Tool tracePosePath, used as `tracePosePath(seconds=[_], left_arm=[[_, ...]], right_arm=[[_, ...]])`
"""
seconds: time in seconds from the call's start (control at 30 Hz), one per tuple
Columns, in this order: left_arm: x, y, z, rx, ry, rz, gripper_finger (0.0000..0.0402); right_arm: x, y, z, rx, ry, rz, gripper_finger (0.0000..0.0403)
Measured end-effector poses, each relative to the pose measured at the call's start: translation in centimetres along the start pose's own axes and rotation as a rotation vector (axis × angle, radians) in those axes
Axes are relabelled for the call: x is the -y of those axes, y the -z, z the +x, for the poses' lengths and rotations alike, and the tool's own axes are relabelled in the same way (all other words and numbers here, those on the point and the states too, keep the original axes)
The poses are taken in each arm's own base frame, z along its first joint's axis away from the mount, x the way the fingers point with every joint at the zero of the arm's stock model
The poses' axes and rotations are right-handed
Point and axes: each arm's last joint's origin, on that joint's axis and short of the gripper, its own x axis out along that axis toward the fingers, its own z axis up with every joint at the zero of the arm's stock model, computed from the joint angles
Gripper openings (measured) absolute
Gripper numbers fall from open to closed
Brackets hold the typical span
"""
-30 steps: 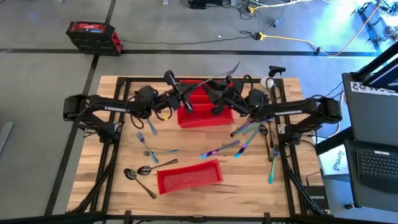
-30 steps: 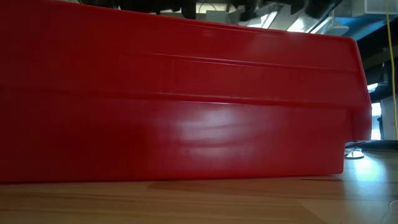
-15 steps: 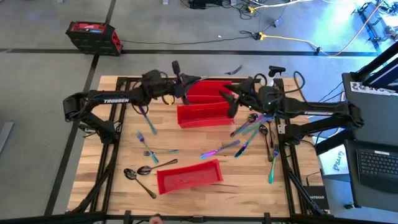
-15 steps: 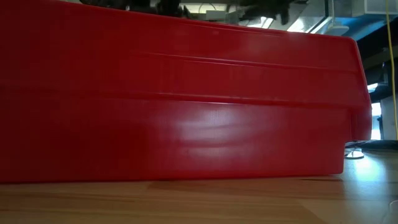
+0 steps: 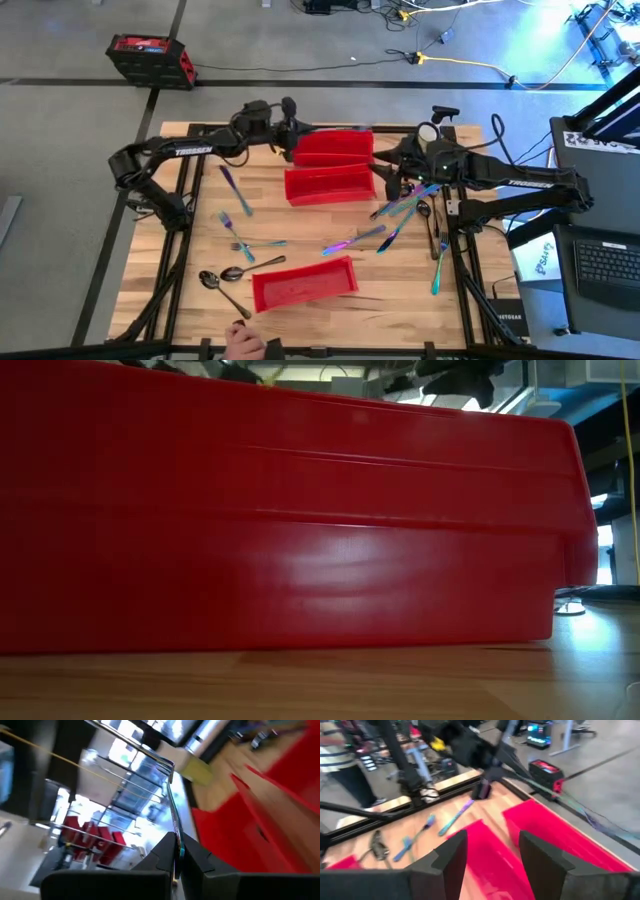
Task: Sort silverware
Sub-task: Put the purple fork into the top red bin
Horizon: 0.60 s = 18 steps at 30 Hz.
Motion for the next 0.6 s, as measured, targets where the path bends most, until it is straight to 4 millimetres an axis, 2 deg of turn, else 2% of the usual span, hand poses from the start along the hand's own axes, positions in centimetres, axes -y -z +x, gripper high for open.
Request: tracePosePath(seconds=[0.3, 0.43, 0.6], left_arm=[[3.0, 2.2, 2.4, -0.088, 0.097, 0.114, 0.0], [3.9, 3.0, 3.1, -0.14, 0.109, 0.175, 0.0], [4.3, 4.0, 3.2, -0.162, 0.134, 0.163, 0.0]], right_arm=[[0.0, 0.2, 0.0, -0.029, -0.029, -0.004, 0.0161], [0.0, 0.2, 0.0, -0.028, -0.029, -0.003, 0.0161], [-0.1, 0.2, 0.0, -0.026, -0.03, -0.004, 0.0161]])
